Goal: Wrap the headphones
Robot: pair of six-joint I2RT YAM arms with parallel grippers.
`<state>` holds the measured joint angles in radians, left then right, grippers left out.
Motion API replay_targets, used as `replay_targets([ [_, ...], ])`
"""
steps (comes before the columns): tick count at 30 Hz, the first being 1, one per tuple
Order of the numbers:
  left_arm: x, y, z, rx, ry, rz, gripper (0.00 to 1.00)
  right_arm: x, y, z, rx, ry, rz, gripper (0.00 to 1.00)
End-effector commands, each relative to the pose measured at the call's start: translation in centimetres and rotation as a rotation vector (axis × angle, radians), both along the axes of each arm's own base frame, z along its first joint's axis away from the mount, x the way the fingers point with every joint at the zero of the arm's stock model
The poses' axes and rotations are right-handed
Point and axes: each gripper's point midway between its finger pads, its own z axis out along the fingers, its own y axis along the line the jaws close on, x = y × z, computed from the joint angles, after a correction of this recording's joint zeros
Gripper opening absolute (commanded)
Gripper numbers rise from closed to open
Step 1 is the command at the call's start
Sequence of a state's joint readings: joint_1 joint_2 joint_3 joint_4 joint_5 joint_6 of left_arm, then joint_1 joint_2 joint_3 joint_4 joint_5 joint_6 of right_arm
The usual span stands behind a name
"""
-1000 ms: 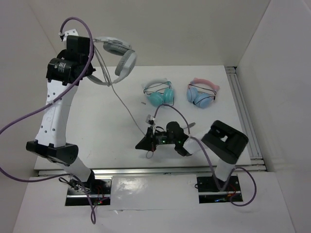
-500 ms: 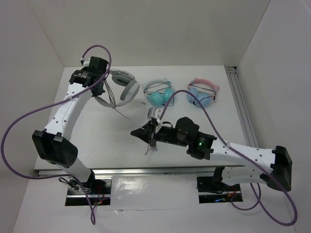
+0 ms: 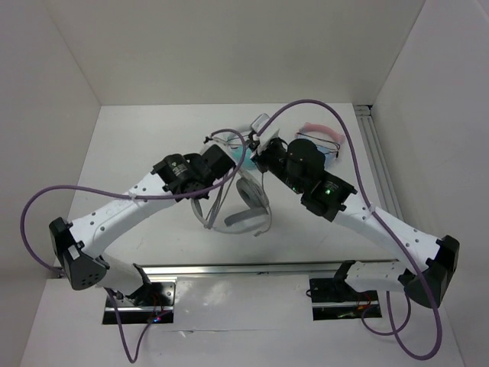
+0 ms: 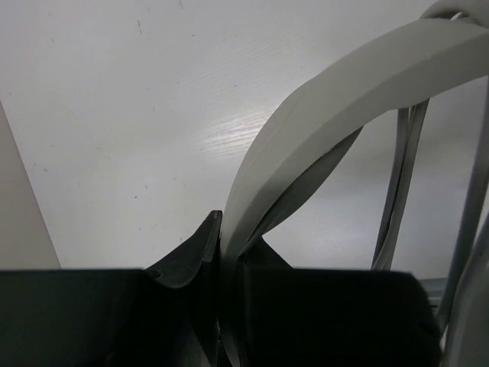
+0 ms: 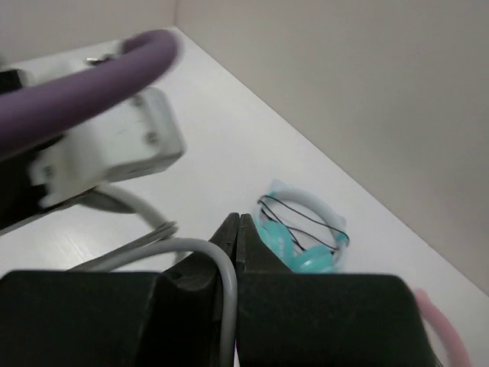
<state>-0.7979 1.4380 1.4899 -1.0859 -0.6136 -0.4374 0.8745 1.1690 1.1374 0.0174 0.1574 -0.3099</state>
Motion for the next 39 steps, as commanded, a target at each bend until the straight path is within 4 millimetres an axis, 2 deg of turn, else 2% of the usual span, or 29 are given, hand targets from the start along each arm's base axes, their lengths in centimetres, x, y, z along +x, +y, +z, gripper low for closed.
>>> replay_targets([
  [1,-1.8,0.1,3.5,0.007,-0.103,0.019,0.0,2.0,-2.9,3.4,-0.016,-0.079,-0.115,0.0],
  [3,-3.0,0.0,4.0,0.013,-0.092,-0.009,0.0,3.1,-4.6,3.6,-0.006,-0.089,-0.171,0.0],
  [4,-3.9,-0.7,4.1,-0.001,-0.086,-0.043,0.0,3.7,-5.2,3.1,-0.009,-0.087,-0.191,0.0],
  [5,-4.4,-1.4,4.3,-0.011,-0.077,-0.083,0.0,4.7,-6.6,3.4,0.01,-0.088,-0.236,0.0],
  [7,-6.0,-2.0,4.4,-0.011,-0.059,-0.139,0.0,5.6,-7.7,3.7,0.026,-0.091,-0.246,0.0],
  [9,-6.8,-2.1,4.7,-0.023,-0.057,-0.15,0.0,7.3,-8.6,2.9,0.027,-0.063,-0.256,0.02],
  [10,-7.4,-1.5,4.8,0.001,-0.047,-0.147,0.0,7.9,-9.0,2.4,0.028,-0.05,-0.259,0.05],
  [13,-8.3,-1.6,5.3,-0.038,-0.034,-0.183,0.0,9.2,-9.2,2.2,0.043,-0.032,-0.215,0.12],
  [14,-8.5,-2.2,5.7,-0.079,-0.026,-0.216,0.0,9.4,-8.9,1.7,0.036,-0.022,-0.191,0.14],
  [17,-8.6,-2.2,7.2,-0.126,-0.06,-0.247,0.0,9.1,-6.3,0.3,0.022,0.02,-0.04,0.16],
  [18,-8.8,-2.3,8.1,-0.159,-0.07,-0.261,0.0,9.1,-5.2,-0.8,0.025,0.058,0.01,0.16],
  [19,-8.8,-2.7,8.5,-0.181,-0.076,-0.266,0.0,8.2,-3.6,-1.1,0.036,0.082,0.113,0.16],
  [21,-9.0,-3.1,9.6,-0.226,-0.09,-0.295,0.0,7.3,-2.0,-3.1,0.1,0.182,0.223,0.21],
  [22,-8.9,-3.1,10.8,-0.261,-0.12,-0.302,0.0,6.6,-0.5,-3.3,0.138,0.18,0.326,0.24],
  [23,-8.9,-3.2,11.4,-0.275,-0.13,-0.303,0.0,6.3,-0.1,-6.0,0.157,0.235,0.346,0.24],
  [24,-8.8,-3.4,12.4,-0.299,-0.153,-0.309,0.0,5.9,1.3,-6.6,0.202,0.241,0.377,0.24],
  [25,-8.6,-3.6,12.6,-0.303,-0.156,-0.31,0.0,5.2,1.9,-9.2,0.208,0.289,0.389,0.24],
  [27,-8.2,-3.5,14.1,-0.326,-0.198,-0.284,0.0,4.9,3.4,-11.2,0.261,0.32,0.417,0.23],
  [28,-8.0,-3.6,14.5,-0.337,-0.211,-0.272,0.0,4.2,3.8,-13.2,0.272,0.358,0.427,0.23],
  [31,-7.1,-2.9,17.0,-0.371,-0.281,-0.195,0.0,3.5,4.8,-16.2,0.367,0.419,0.471,0.19],
  [32,-7.0,-2.4,17.2,-0.354,-0.286,-0.174,0.0,3.3,5.0,-16.9,0.389,0.435,0.488,0.18],
  [33,-6.6,-1.8,18.5,-0.368,-0.328,-0.126,0.0,3.0,5.6,-19.0,0.417,0.507,0.491,0.16],
  [34,-6.0,-2.2,18.4,-0.341,-0.336,-0.112,0.0,3.1,5.9,-18.4,0.445,0.47,0.518,0.16],
  [36,-5.4,-2.1,19.1,-0.33,-0.372,-0.085,0.0,2.1,7.1,-20.3,0.463,0.516,0.554,0.13],
  [39,-3.8,-1.8,19.1,-0.307,-0.383,-0.025,0.0,1.0,8.1,-21.7,0.48,0.548,0.584,0.13],
])
